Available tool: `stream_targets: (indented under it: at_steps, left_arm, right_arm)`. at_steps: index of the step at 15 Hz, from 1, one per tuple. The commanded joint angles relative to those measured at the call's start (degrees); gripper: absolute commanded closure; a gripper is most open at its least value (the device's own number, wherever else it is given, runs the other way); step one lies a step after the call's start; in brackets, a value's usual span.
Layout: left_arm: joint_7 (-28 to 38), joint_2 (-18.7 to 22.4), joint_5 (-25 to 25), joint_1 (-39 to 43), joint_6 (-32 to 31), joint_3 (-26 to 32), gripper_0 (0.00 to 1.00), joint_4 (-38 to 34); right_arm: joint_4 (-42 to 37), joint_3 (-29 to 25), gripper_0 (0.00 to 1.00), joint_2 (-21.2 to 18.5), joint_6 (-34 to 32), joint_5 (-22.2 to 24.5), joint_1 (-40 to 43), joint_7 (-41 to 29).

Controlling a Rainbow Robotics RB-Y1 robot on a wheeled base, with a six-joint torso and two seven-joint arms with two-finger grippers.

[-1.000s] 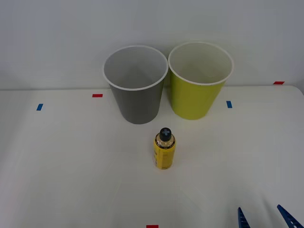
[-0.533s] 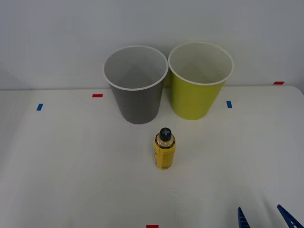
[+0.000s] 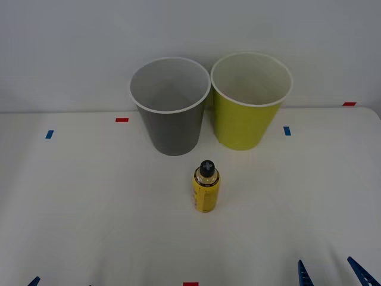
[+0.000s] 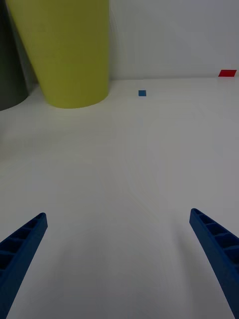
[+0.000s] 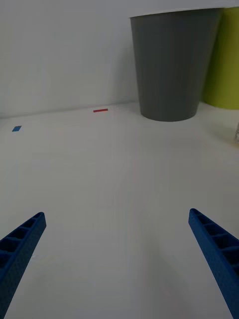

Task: Put cans in the gray bin and PET bottles in the light green bin.

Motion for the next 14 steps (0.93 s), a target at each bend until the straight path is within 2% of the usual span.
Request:
stream_targets:
  at_steps: [1, 5, 6, 10, 14]
  left_arm:
    - [-1.84, 5.38, 7.75, -4.80, -0.17, -5.72, 0.00, 1.22]
    - [-3.33, 9.07, 6.26, -11.48, 2.03, -11.61, 0.00, 1.31]
    - [-5.09, 9.69, 5.99, -14.03, 4.49, -12.31, 0.00, 1.31]
    - [-9.48, 11.88, 11.27, -20.44, 8.09, -18.02, 0.00, 1.31]
    - [-9.92, 12.15, 10.21, -23.34, 9.32, -20.66, 0.00, 1.31]
  right_arm:
    - [0.00, 0.00, 0.00, 0.00, 0.00, 0.00, 0.00, 0.00]
    - [0.00, 0.00, 0.00, 0.00, 0.00, 0.00, 0.00, 0.00]
    - [0.00, 0.00, 0.00, 0.00, 0.00, 0.00, 0.00, 0.00]
    - [0.00, 0.00, 0.00, 0.00, 0.00, 0.00, 0.00, 0.00]
    - [0.00, 0.00, 0.00, 0.00, 0.00, 0.00, 0.00, 0.00]
